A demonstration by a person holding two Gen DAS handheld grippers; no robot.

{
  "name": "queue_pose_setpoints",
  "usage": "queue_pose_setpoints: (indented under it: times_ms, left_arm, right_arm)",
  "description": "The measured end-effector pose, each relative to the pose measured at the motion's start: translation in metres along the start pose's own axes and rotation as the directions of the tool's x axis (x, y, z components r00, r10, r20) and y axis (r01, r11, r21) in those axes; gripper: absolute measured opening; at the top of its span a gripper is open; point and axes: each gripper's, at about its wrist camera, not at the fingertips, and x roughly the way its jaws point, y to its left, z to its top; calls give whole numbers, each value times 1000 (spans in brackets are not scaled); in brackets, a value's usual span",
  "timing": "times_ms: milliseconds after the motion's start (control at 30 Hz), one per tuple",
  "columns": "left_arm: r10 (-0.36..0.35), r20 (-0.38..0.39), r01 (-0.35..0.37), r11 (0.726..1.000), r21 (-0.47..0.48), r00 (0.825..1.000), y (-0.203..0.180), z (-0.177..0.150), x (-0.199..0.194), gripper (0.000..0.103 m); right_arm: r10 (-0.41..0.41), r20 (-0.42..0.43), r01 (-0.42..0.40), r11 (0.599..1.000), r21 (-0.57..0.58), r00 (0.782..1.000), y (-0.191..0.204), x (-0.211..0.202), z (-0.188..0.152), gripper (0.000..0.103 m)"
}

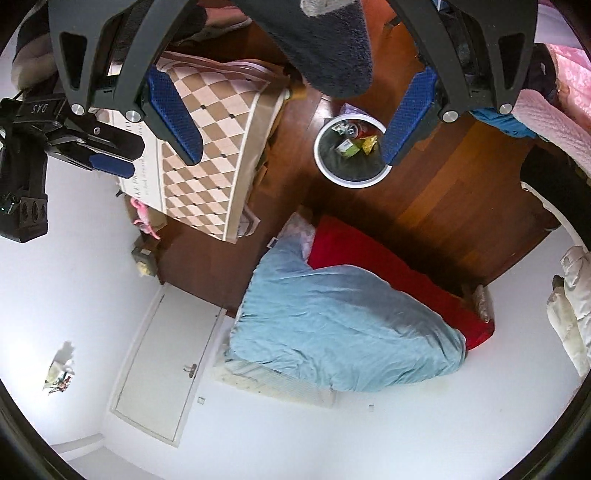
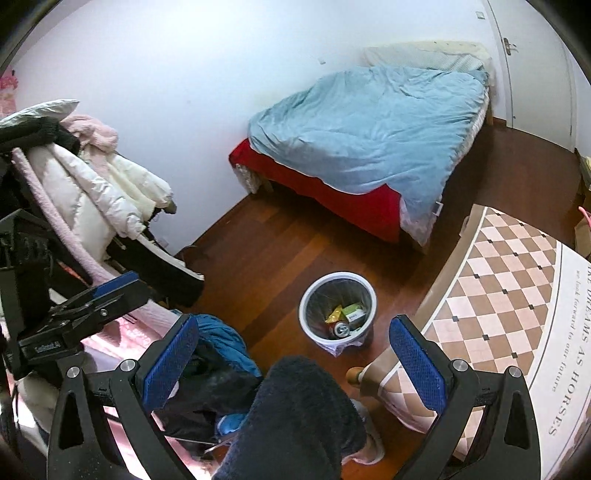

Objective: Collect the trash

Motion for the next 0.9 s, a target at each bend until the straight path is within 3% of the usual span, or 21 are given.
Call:
queue_pose_setpoints:
  times_ms: [167,900]
  left_arm:
    - [-25,5,25,1000,1,1000,-3,-2,-6,99]
    - [-55,11,55,998,18,998,-1,-4,-11,103]
  right_arm:
    - [33,-7,-33,999,-8,999,6,-7,0,103]
    - [25,10,-25,1000,4,1000,2,-18,-1,103]
